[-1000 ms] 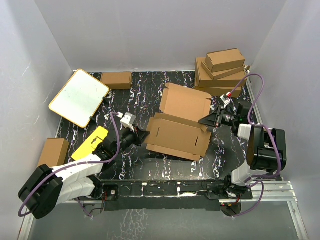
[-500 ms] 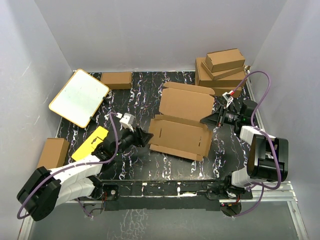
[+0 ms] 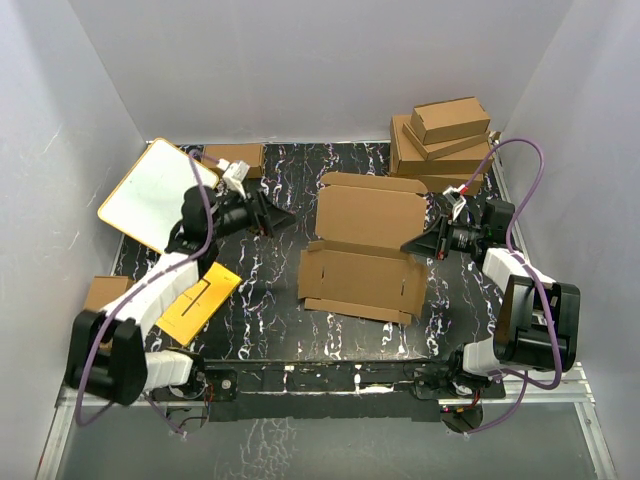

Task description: Fold the paper box

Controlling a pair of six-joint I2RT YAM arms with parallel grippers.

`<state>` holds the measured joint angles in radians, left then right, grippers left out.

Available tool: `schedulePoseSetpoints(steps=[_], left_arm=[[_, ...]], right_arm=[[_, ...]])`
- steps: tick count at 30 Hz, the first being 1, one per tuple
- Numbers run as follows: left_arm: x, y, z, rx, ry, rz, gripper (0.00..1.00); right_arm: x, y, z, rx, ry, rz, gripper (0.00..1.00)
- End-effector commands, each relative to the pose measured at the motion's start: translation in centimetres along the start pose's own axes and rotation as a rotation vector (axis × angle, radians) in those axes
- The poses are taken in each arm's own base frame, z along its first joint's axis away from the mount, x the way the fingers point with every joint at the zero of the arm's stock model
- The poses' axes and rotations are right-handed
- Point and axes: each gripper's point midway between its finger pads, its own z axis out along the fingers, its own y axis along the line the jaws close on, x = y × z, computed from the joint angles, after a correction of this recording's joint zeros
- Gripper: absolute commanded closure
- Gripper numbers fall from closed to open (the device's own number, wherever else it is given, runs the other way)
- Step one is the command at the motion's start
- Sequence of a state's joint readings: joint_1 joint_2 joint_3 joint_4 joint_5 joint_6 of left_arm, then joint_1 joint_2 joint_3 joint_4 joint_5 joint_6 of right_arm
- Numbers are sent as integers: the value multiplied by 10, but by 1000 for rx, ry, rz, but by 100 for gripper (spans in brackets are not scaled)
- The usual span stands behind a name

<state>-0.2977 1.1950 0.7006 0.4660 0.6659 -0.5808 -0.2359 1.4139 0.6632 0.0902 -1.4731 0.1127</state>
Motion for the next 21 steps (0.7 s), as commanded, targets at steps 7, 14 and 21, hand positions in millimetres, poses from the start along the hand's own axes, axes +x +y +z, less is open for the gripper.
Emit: schedulePoseSetpoints(steps=[7,14,21], left_arm=[[-18,-10,53,276,300,-6,12],[-7,-15,81,377,357,-21,30],[4,-34,96,444,372,9,37]], right_arm=[[-19,22,-2,-78,-1,-173,92],[-19,25,-2,-98,1,-173,92],[-18,24,-1,-103,4,-163,92]])
